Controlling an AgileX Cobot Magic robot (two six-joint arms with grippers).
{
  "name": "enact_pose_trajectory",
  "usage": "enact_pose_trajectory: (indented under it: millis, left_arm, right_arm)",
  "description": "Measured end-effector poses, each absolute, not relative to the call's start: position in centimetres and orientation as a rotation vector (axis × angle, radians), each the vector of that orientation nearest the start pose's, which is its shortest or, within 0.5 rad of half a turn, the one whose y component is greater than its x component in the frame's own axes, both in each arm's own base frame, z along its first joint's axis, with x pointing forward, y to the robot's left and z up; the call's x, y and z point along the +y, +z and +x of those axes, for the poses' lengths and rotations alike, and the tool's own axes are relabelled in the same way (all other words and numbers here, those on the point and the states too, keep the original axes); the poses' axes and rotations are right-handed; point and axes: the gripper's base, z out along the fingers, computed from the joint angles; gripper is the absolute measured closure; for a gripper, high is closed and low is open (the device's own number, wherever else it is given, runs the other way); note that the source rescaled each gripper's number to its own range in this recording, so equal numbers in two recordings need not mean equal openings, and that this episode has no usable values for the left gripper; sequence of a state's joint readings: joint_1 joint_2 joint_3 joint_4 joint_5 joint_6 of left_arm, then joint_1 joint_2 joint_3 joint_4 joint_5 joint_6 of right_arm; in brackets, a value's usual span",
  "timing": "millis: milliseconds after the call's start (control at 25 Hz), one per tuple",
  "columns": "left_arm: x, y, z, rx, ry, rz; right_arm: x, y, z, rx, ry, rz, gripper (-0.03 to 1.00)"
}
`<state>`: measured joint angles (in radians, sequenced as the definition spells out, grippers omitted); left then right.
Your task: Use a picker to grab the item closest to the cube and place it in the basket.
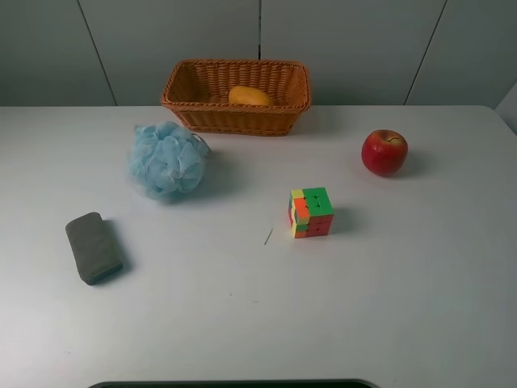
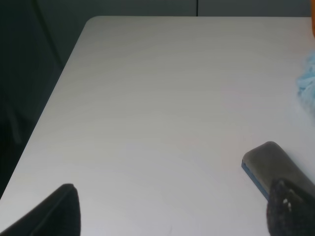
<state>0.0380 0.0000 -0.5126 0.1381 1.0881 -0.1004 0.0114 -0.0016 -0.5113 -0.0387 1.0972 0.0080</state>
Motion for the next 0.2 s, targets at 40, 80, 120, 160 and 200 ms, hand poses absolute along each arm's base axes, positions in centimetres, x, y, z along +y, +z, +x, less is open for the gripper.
enact_pose_trajectory:
  millis: [40, 80, 120, 160, 200]
  left_arm:
    - [1.08, 27.92, -0.84, 2.048, 0.127, -0.152]
    - [1.08, 27.92, -0.84, 2.048, 0.127, -0.152]
    - [1.08, 27.92, -0.84, 2.048, 0.127, -0.152]
    - [1.08, 27.92, -0.84, 2.048, 0.127, -0.152]
    - [1.08, 27.92, -0.84, 2.048, 0.127, -0.152]
  right_arm:
    - [-0.32, 27.75, -0.8, 2.067, -0.033, 0.002, -0.03]
    - [-0.32, 27.75, -0.8, 2.067, -0.033, 0.002, -0.03]
    - [-0.32, 27.75, -0.8, 2.067, -0.033, 0.002, -0.03]
    - [-0.32, 27.75, -0.8, 2.067, -0.033, 0.002, -0.03]
    - [-0.32, 27.75, -0.8, 2.067, -0.033, 0.002, -0.03]
